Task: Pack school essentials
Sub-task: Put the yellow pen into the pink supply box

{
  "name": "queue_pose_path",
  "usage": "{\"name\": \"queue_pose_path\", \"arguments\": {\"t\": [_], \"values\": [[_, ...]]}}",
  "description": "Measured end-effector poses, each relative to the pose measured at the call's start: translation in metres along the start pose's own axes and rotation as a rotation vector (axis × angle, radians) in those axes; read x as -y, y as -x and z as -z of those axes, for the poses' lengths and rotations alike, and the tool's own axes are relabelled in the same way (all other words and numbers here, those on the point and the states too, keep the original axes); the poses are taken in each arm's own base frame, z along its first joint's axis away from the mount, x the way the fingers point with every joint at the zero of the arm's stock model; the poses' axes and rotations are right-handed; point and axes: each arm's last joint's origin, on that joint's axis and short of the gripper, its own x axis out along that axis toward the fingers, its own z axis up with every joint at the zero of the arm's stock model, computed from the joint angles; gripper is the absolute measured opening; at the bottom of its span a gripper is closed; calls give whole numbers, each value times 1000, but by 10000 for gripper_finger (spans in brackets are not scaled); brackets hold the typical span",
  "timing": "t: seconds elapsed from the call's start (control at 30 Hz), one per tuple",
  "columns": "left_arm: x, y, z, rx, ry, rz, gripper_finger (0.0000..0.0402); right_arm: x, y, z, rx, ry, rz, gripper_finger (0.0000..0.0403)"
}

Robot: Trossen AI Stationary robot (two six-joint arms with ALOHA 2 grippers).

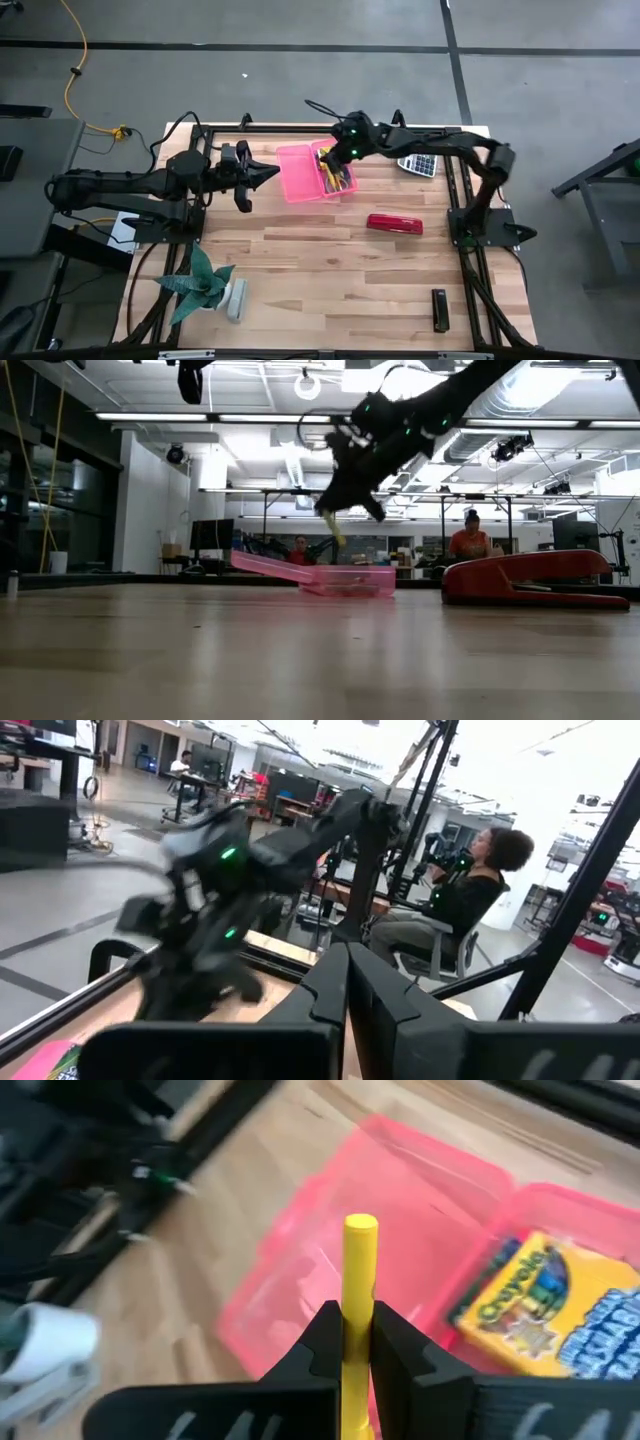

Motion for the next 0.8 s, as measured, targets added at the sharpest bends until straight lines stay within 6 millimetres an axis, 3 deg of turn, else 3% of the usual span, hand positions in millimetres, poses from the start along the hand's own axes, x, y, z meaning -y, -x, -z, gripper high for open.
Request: {"name": "queue_pose_path", "arguments": {"t": [0.27, 0.6, 0.8], "values": [[-1, 0, 0, 6, 0, -22, 0, 35, -42, 6, -73, -130, 68, 3], [-2, 0, 0, 16, -2, -55, 0, 43, -52, 17, -112, -176, 117, 3], [-2, 0, 0, 16, -1, -56, 0, 39, -54, 19, -116, -244, 117, 38]]}}
